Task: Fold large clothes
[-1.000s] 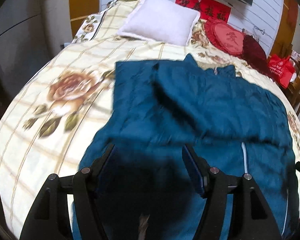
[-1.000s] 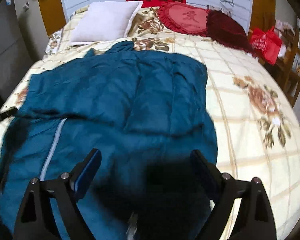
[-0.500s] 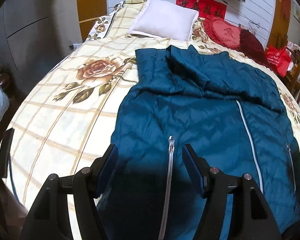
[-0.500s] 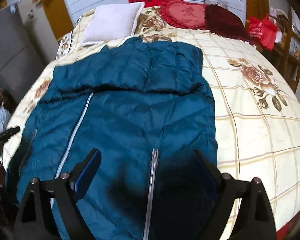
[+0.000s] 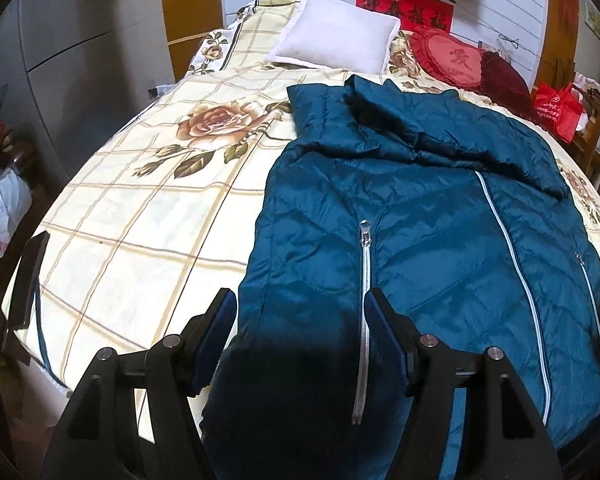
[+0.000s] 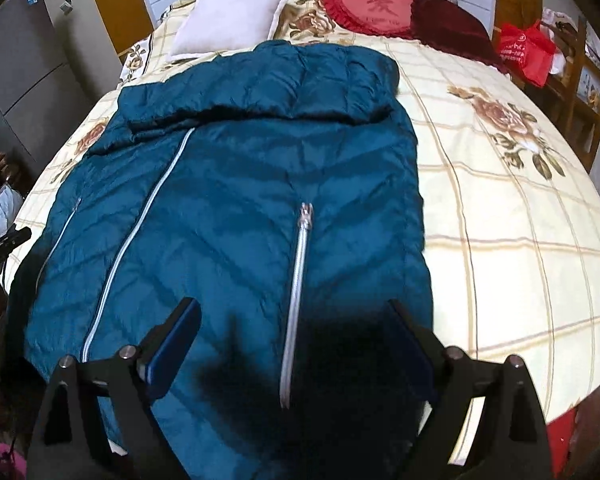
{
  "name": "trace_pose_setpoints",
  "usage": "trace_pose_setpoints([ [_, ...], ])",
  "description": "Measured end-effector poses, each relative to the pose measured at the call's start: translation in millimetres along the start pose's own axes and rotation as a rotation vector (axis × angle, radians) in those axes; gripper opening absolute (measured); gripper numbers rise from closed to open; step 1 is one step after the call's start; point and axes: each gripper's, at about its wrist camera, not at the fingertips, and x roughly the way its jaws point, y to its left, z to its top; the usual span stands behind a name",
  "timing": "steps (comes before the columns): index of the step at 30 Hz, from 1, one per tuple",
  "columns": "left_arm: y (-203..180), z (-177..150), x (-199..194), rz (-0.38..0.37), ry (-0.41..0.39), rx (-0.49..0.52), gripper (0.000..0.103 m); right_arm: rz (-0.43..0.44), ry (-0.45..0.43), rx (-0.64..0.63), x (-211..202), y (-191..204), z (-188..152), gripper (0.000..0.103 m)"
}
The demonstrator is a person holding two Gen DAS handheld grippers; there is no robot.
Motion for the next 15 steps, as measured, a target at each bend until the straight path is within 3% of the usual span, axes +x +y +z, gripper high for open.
trace_pose_setpoints([
  [15, 9, -28, -4, 0.003, 0.041, 0.014, 0.097, -0.025, 0.048, 0.0, -11, -13, -36, 0.096],
])
